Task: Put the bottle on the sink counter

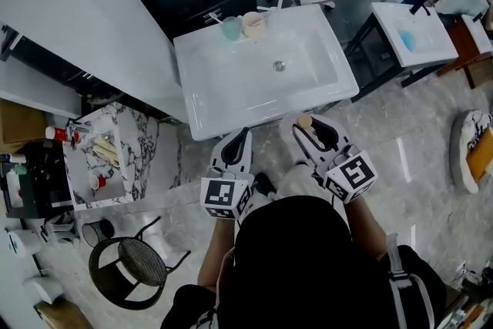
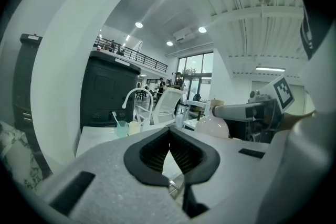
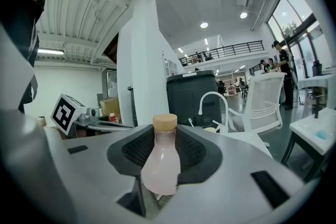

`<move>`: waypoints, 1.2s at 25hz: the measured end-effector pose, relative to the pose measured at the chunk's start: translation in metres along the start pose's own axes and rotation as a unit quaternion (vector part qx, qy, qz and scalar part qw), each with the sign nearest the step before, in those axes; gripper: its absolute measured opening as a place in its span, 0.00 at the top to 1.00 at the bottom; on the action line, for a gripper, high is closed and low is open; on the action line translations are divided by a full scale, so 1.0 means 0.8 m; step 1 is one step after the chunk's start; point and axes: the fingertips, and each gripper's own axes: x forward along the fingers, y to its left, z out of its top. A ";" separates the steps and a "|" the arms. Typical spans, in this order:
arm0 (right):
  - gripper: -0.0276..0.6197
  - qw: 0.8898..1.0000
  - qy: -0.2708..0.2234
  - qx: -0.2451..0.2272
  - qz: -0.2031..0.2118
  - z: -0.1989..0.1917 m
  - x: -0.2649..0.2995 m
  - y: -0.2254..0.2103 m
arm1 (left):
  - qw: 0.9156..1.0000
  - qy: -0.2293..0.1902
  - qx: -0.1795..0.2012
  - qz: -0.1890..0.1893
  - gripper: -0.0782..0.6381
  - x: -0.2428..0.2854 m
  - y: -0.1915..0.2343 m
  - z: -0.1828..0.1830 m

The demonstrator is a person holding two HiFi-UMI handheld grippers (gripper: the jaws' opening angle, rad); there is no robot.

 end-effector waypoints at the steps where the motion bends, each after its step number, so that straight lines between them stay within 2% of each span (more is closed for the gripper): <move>1: 0.76 1.000 0.000 0.002 0.001 0.001 0.003 0.000 | 1.000 0.001 -0.002 0.001 0.87 -0.001 0.002 0.000; 11: 0.76 0.999 0.006 0.000 0.044 0.000 0.047 -0.007 | 0.999 0.013 -0.012 0.034 0.87 0.011 0.027 -0.010; 16: 0.76 0.997 0.022 0.002 0.078 -0.006 0.086 -0.025 | 0.998 0.013 -0.038 0.039 0.87 0.031 0.042 -0.014; 30: 0.76 0.985 0.017 -0.014 0.173 0.025 0.197 -0.081 | 0.992 0.004 -0.023 0.122 0.87 0.110 0.107 0.033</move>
